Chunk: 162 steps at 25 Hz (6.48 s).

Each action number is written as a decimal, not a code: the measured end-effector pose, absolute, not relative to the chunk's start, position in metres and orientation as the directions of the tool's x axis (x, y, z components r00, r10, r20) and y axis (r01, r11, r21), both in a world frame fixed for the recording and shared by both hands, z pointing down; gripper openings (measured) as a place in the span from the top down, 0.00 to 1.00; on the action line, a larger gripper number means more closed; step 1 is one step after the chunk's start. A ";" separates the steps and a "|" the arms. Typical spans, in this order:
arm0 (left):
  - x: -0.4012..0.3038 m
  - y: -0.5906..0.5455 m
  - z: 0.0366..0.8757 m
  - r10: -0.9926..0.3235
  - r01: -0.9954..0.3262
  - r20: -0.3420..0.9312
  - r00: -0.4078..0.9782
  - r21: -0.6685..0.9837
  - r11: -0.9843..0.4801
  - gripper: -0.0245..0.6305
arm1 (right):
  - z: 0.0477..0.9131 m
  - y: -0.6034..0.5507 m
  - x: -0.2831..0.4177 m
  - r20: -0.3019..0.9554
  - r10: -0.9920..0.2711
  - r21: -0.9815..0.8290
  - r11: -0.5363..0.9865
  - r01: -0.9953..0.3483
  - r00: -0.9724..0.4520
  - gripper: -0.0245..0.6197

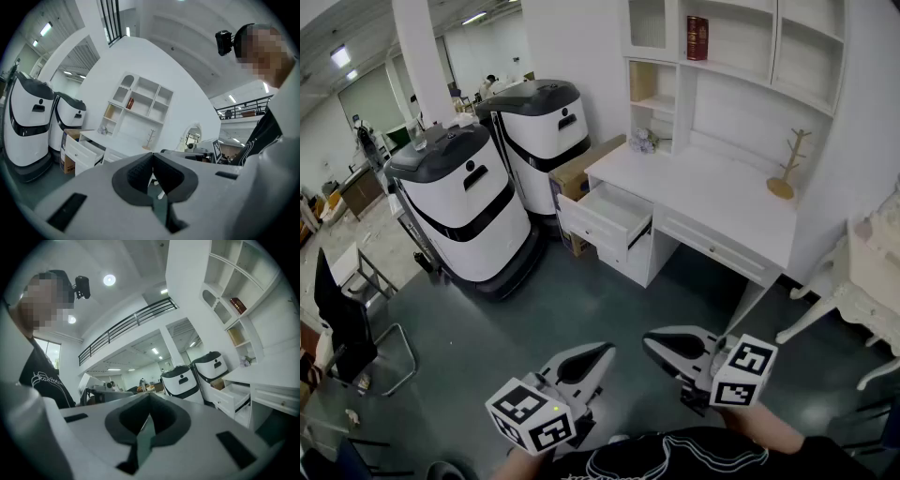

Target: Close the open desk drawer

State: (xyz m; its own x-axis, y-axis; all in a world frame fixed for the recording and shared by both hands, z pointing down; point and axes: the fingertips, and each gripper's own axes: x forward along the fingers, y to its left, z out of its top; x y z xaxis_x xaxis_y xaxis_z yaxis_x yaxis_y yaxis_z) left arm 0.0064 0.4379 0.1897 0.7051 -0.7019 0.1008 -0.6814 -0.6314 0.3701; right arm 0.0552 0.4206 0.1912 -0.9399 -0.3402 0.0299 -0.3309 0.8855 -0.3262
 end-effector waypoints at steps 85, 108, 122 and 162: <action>-0.106 -0.087 0.388 -0.679 -0.787 0.406 0.612 0.398 -0.472 0.96 | 0.342 -0.071 -0.004 0.211 -0.430 -0.565 0.679 -0.468 -0.878 0.95; -0.140 -0.162 0.522 -0.578 -0.781 0.527 0.623 0.388 -0.489 0.96 | 0.418 -0.133 -0.034 0.310 -0.472 -0.637 0.541 -0.549 -0.825 0.95; -0.145 -0.188 0.550 -0.540 -0.771 0.553 0.634 0.395 -0.500 0.96 | 0.438 -0.154 -0.047 0.324 -0.481 -0.662 0.501 -0.558 -0.815 0.95; -0.104 -0.253 0.554 -0.485 -0.743 0.582 0.653 0.368 -0.559 0.96 | 0.454 -0.174 0.004 0.329 -0.594 -0.688 0.382 -0.617 -0.734 0.95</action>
State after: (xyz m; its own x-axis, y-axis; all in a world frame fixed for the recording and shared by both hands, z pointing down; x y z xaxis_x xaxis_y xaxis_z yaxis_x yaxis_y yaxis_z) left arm -0.1039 -0.2526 0.5536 0.6526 -0.4853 0.5819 -0.7433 -0.5589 0.3676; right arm 0.0043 -0.1736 0.4542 -0.7340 -0.5940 0.3293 -0.6174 0.3818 -0.6878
